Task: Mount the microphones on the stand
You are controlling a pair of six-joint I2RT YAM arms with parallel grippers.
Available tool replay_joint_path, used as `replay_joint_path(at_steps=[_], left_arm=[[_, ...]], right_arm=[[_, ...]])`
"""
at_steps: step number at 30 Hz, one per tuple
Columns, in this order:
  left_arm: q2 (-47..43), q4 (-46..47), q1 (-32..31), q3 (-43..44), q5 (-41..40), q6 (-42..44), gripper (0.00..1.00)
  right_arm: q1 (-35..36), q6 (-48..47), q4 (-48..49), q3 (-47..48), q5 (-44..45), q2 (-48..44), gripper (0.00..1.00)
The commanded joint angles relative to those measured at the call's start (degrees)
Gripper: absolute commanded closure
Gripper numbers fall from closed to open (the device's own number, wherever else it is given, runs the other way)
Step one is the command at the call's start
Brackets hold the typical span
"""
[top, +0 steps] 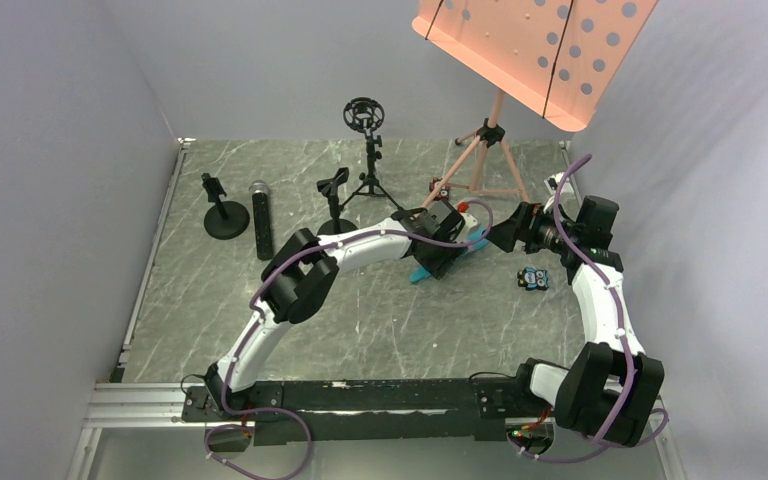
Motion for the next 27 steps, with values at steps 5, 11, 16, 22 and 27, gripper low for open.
replay_joint_path(at_steps=[5,11,16,22,27], left_arm=[[1.34,-0.81,-1.03,3.02,-3.59,0.05,0.55],[1.75,-1.54,-1.04,2.95,-3.52,0.29,0.51],[2.0,-1.76,-1.05,2.54,-3.04,0.58,0.52],[-1.38,0.55,-1.04,-1.51,-3.38,-0.29,0.9],[-15.66,9.21,-1.0,-13.37,-2.47,-3.88,0.99]], right_arm=[[-0.42,-0.05,1.04,0.91,-0.1,-0.02,0.0],[-1.19,0.04,1.17,0.78,-0.49,-0.24,0.0],[-1.89,-0.11,1.19,0.69,-0.78,-0.65,0.0],[-2.56,-1.23,0.3,0.69,-1.05,-1.3,0.0],[-2.55,-7.97,-8.2,4.8,-2.6,-0.73,0.0]])
